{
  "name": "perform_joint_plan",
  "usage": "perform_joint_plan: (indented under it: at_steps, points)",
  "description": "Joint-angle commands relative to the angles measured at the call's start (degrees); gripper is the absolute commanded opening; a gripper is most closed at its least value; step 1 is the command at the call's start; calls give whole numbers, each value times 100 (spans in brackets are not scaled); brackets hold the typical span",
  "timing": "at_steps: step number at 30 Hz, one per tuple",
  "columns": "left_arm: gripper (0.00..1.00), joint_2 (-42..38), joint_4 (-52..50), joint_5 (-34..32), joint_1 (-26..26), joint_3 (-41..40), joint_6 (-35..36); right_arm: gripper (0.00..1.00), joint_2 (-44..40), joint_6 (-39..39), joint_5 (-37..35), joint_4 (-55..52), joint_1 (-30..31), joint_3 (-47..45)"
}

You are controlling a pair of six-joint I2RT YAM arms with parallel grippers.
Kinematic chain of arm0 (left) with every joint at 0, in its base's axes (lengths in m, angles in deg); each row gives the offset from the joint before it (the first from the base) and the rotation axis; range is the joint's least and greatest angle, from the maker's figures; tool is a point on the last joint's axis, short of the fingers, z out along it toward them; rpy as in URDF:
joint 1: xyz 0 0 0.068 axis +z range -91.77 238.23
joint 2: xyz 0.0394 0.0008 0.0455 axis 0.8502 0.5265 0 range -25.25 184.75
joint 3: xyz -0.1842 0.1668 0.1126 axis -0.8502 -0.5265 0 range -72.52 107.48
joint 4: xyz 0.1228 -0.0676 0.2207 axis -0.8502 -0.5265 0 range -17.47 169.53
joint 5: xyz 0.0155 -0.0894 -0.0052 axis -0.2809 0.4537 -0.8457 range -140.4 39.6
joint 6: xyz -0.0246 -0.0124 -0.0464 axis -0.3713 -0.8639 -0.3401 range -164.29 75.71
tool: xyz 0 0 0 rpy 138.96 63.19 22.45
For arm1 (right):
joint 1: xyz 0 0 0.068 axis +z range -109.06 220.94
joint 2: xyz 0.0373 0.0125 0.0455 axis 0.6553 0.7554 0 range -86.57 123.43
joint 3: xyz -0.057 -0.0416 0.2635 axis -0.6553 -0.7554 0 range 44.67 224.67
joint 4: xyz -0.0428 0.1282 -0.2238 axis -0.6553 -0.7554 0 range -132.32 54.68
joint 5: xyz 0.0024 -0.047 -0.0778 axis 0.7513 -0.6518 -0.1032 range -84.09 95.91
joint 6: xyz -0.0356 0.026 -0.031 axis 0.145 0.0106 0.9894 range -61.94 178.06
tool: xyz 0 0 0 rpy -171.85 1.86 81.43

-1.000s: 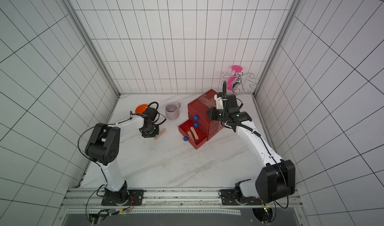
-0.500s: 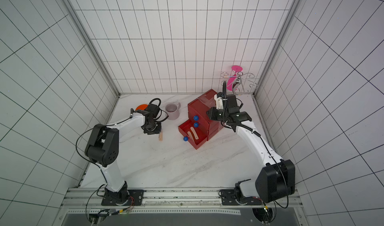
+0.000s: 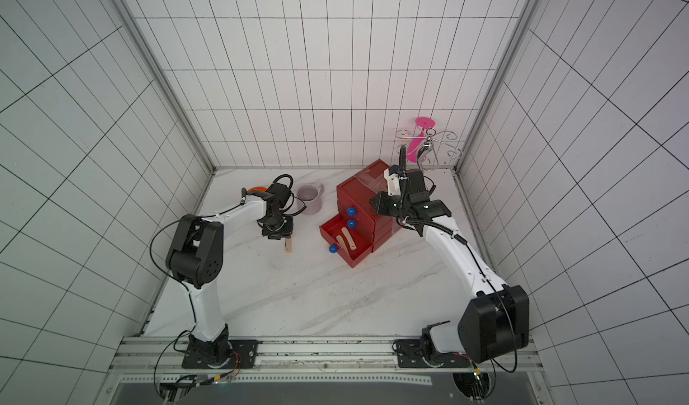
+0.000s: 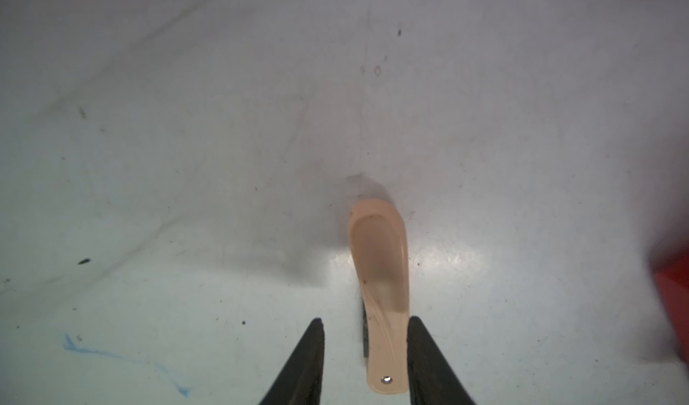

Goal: Place the fruit knives into the drawer by color
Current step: Adjust the fruit knife at the center of the board, then pick up the fruit knife from the center of the board.

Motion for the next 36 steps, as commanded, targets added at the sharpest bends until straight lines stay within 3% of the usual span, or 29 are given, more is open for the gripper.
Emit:
perform_joint_plan:
  at_steps: [1, 24, 30, 36]
  points:
    - [40, 157, -25, 47, -18, 230, -49, 20, 639, -20, -27, -2397, 87, -752]
    - [32, 412, -314, -478, -123, 1, -201, 21, 614, -37, 20, -2301, 87, -814]
    - [20, 361, -233, -427, -123, -160, -193, 21, 604, -37, 37, -2309, 82, -793]
    - [16, 134, -173, -363, -123, -241, -223, 20, 596, -55, 30, -2308, 87, -787]
